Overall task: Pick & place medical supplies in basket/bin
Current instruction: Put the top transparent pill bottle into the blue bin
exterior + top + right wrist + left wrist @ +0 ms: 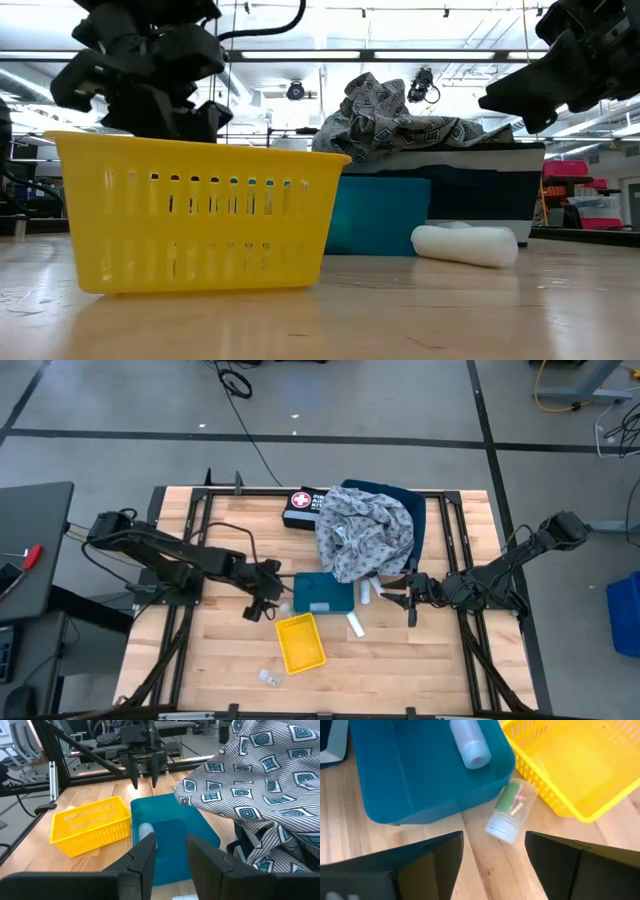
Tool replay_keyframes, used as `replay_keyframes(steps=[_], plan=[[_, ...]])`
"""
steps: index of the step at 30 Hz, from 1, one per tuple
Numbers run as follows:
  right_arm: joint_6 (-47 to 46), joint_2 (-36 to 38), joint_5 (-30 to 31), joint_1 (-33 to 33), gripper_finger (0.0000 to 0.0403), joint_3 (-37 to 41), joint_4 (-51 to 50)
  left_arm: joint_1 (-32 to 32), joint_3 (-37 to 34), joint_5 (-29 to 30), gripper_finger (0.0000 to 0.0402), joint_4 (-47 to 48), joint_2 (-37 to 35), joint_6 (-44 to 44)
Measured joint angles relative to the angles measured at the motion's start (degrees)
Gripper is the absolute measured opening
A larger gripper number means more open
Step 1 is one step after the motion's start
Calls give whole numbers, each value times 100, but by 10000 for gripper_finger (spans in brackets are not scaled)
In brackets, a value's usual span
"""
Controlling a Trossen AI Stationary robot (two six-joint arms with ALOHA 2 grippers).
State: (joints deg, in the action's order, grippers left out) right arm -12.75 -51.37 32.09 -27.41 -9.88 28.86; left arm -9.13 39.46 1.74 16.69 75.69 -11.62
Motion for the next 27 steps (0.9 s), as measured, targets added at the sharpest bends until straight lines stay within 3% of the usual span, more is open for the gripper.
replay_keyframes(steps=[5, 11, 27], plan=[[-9, -1, -21, -1, 114, 0, 0, 11, 0, 127, 258, -130, 248, -186], [-7, -2, -85, -1, 114, 1, 0, 5, 0, -121, 288, -220, 594, -206], [12, 0, -104, -1, 114, 0, 12, -151, 146, -376, 292, -862, 1262, -73]])
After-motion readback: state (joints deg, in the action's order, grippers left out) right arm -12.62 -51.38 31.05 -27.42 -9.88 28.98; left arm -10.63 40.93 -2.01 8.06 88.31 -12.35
